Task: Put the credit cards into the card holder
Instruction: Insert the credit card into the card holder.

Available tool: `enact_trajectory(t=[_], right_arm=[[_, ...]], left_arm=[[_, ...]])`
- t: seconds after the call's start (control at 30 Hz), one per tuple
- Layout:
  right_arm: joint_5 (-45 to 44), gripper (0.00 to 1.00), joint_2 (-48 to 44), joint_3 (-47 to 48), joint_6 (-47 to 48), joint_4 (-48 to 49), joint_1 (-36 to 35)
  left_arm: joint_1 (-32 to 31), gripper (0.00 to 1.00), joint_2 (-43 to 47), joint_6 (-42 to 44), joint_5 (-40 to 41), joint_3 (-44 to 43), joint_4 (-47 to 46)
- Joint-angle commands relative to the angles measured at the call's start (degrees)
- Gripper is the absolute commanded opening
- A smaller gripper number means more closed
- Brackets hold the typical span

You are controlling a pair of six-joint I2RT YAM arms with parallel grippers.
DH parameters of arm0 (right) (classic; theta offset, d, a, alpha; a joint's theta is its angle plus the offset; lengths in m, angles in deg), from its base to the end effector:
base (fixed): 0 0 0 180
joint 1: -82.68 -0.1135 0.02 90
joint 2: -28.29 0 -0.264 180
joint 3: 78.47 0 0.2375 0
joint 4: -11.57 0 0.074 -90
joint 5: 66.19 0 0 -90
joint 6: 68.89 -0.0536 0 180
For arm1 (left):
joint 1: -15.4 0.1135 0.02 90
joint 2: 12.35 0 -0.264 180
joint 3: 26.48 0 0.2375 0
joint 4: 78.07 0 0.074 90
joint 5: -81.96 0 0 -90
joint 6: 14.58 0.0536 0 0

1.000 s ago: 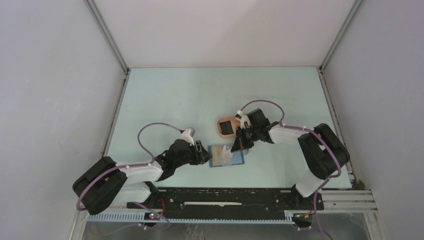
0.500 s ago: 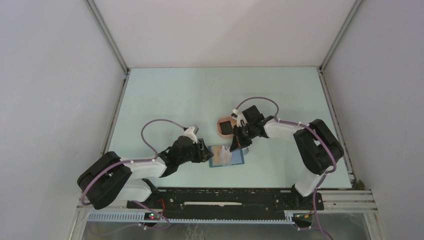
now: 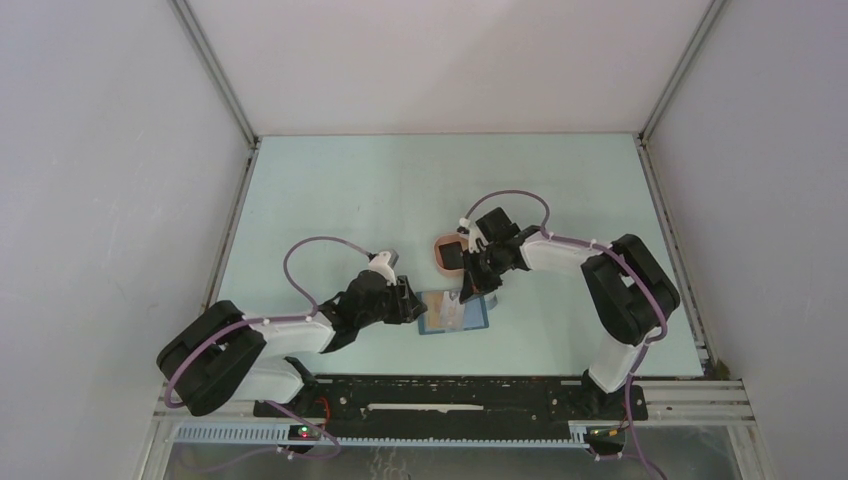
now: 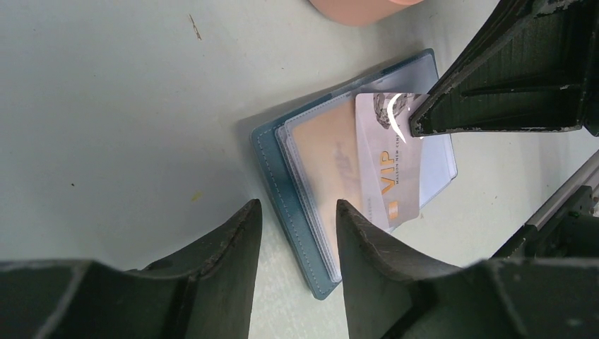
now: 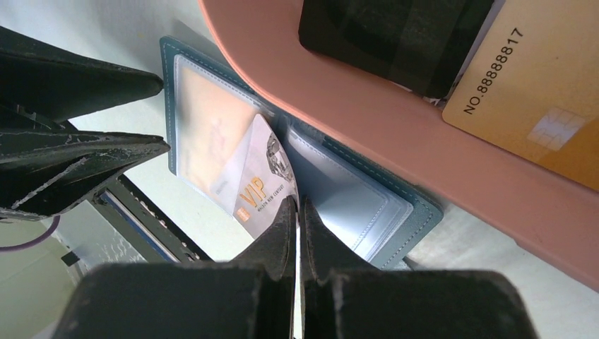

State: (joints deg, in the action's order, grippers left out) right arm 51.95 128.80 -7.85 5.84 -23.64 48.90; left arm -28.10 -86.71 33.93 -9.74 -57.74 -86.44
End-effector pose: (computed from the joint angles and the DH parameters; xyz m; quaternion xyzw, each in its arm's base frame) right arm 0.2562 0.2018 0.1447 -0.2041 0.9264 0.3028 0.0917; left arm 0.1636 -0.1575 0.1328 0.0224 0.8856 -0.3230 0.3331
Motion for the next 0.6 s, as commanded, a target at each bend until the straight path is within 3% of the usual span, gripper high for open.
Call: enact_trajectory(t=[0.0, 0.57], right_arm=[[-5.61, 0.00, 2.58, 1.50, 2.75, -3.57, -0.76], [-8.75, 0.06, 3.83, 4.74, 5.05, -7.02, -1.36]], left_arm=[[-0.44, 0.48, -0.75, 2.10, 1.26, -2.36, 2.40], [-0.62, 0.47, -2.60, 2.71, 0.73, -3.73, 2.36]])
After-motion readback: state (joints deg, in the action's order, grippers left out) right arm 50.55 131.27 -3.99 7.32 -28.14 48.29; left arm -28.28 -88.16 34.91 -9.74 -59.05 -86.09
